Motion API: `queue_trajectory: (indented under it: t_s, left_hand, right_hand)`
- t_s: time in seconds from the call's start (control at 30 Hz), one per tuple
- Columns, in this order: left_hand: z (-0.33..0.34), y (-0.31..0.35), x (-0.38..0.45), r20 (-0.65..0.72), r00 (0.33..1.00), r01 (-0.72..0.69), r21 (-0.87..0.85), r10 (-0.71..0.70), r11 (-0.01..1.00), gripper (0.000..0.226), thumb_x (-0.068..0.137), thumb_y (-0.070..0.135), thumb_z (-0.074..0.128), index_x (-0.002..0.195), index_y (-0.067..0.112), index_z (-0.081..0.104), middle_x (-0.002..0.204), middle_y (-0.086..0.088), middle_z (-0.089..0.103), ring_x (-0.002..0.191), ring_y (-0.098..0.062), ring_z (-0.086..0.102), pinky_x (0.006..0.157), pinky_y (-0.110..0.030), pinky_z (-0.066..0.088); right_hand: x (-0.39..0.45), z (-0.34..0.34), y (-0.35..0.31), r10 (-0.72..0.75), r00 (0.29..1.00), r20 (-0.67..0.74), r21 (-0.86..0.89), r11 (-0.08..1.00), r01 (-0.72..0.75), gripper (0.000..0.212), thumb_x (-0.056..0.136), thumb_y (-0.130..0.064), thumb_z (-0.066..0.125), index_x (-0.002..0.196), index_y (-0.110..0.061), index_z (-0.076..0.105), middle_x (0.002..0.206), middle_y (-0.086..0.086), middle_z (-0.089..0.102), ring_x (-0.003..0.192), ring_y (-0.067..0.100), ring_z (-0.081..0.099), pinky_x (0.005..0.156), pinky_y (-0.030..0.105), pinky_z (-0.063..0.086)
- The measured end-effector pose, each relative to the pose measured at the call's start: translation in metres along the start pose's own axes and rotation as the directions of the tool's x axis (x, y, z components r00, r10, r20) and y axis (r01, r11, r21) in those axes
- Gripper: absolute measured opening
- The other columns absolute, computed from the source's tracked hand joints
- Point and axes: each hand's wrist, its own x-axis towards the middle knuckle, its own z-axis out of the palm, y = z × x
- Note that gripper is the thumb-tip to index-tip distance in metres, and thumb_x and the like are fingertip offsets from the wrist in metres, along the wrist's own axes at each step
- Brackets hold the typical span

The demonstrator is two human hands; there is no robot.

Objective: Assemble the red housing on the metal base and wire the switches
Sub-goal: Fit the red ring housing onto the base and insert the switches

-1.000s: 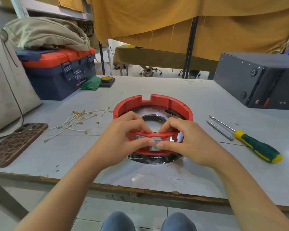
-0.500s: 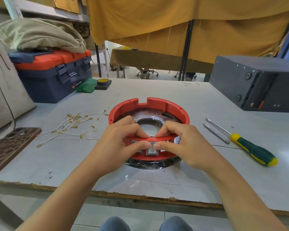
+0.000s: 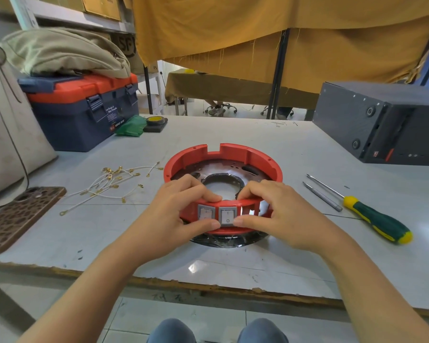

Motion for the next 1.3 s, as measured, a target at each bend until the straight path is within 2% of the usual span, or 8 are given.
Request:
queue_trajectory:
  t_s: [0.17,0.27,0.6,0.8,0.97,1.13,1.2,1.3]
  left_hand:
    - [0.002,0.002,0.0,-0.022,1.0,0.002,0.072,0.0,0.997,0.038,0.072,0.043,0.074,0.106,0.031,0.062,0.103,0.015,0.052,0.1,-0.008,0.045,0.089,-0.019,0.032]
    - [0.004,0.003,0.0,-0.042,0.999,-0.002,0.067,0.005,0.998,0.036,0.073,0.038,0.075,0.105,0.029,0.062,0.101,0.013,0.053,0.099,-0.008,0.045,0.091,-0.023,0.033]
    - [0.01,0.004,-0.001,-0.089,0.995,-0.025,0.083,0.032,0.996,0.027,0.076,0.028,0.074,0.099,0.027,0.061,0.095,0.013,0.05,0.101,0.013,0.035,0.089,-0.013,0.025]
    - [0.008,0.006,-0.002,-0.069,0.997,-0.018,0.076,0.024,0.997,0.026,0.077,0.03,0.073,0.1,0.027,0.061,0.096,0.01,0.051,0.103,0.008,0.036,0.09,-0.015,0.026]
    - [0.007,0.008,0.002,-0.092,0.996,0.002,-0.052,-0.007,0.999,0.03,0.081,0.053,0.06,0.089,0.025,0.064,0.088,0.009,0.055,0.088,-0.005,0.051,0.081,-0.026,0.036]
    - [0.009,0.009,0.002,-0.109,0.994,-0.022,-0.059,0.016,0.998,0.021,0.08,0.046,0.06,0.08,0.026,0.063,0.082,0.005,0.054,0.082,-0.012,0.052,0.077,-0.027,0.037]
    - [0.006,0.007,0.001,-0.092,0.995,-0.035,-0.064,0.029,0.997,0.019,0.082,0.048,0.061,0.08,0.029,0.062,0.082,0.004,0.052,0.08,-0.012,0.05,0.076,-0.025,0.036]
    - [-0.002,0.006,0.003,-0.027,0.998,-0.067,-0.11,0.065,0.992,0.017,0.081,0.048,0.063,0.08,0.032,0.063,0.082,0.004,0.053,0.079,-0.012,0.049,0.069,-0.02,0.039]
  right_hand:
    - [0.002,0.001,0.002,0.004,1.0,0.006,-0.037,0.999,-0.003,0.029,0.074,-0.051,0.068,0.096,-0.039,0.053,0.096,-0.018,0.054,0.097,0.0,0.044,0.076,0.014,0.038]
    - [0.002,0.003,0.0,-0.016,1.0,-0.014,-0.05,0.999,0.015,0.027,0.075,-0.049,0.068,0.094,-0.039,0.053,0.094,-0.016,0.054,0.097,0.003,0.041,0.077,0.014,0.035]
    - [0.001,0.005,-0.005,-0.055,0.998,-0.033,-0.079,0.996,0.052,0.017,0.079,-0.04,0.066,0.086,-0.037,0.051,0.087,-0.011,0.055,0.09,0.008,0.045,0.085,0.027,0.04]
    - [0.0,0.005,-0.006,-0.039,0.998,-0.054,-0.073,0.997,0.035,0.017,0.078,-0.041,0.067,0.089,-0.033,0.057,0.088,-0.01,0.058,0.091,0.007,0.048,0.085,0.026,0.04]
    - [-0.004,0.004,-0.012,-0.042,0.998,-0.05,-0.09,0.995,0.037,0.017,0.078,-0.041,0.068,0.088,-0.033,0.056,0.086,-0.01,0.057,0.088,0.005,0.046,0.079,0.017,0.032]
    - [-0.009,0.003,-0.013,-0.047,0.998,-0.047,-0.107,0.993,0.042,0.016,0.079,-0.043,0.065,0.088,-0.032,0.057,0.084,-0.01,0.058,0.088,0.003,0.043,0.074,0.009,0.028]
    - [-0.008,0.0,-0.013,-0.054,0.998,-0.033,-0.092,0.994,0.05,0.015,0.08,-0.046,0.063,0.088,-0.033,0.06,0.081,-0.009,0.059,0.085,0.005,0.046,0.074,0.011,0.032]
    - [-0.008,-0.01,-0.015,-0.058,0.996,0.062,-0.002,0.998,0.058,0.018,0.08,-0.049,0.06,0.088,-0.034,0.066,0.078,-0.011,0.064,0.079,0.007,0.057,0.069,0.019,0.047]
